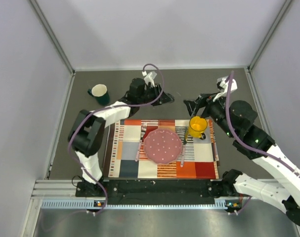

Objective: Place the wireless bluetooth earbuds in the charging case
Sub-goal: Place the charging case at the center of the board.

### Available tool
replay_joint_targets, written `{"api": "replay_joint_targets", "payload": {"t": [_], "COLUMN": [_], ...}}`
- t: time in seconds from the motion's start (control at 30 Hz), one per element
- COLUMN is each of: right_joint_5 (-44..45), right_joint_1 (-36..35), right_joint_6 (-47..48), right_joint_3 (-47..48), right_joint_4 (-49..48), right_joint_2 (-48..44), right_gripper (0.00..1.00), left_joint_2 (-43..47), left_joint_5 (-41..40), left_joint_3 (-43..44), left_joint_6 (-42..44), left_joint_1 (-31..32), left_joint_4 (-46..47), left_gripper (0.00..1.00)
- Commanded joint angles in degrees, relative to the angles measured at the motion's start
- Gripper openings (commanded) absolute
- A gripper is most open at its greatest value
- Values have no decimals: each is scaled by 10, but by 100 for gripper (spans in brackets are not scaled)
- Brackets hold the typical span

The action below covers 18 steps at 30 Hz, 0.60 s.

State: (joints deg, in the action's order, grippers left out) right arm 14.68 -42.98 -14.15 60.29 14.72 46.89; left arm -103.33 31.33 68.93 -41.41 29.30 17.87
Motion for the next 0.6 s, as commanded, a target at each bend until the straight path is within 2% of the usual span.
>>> {"api": "replay_joint_targets", "payload": {"t": [0.0,0.23,0.57], "right_joint_5": [-21,-32,-46], "right_joint_1": [5,6,8], "right_joint_6": [25,36,38], "right_joint_3": [3,7,13], "right_joint_4": [10,12,12], "right_joint_2": [-4,9,20], "right_gripper": [80,81,83], "left_joint_2": [-63,-166,-237], "left_joint_5": [-3,-39,-50], "left_joint_3": [70,139,168], "left_joint_6": [-36,-46,-61], "left_joint_1": [1,10,14], "left_joint_4": [9,-38,-60], "left_gripper": [0,0,10]}}
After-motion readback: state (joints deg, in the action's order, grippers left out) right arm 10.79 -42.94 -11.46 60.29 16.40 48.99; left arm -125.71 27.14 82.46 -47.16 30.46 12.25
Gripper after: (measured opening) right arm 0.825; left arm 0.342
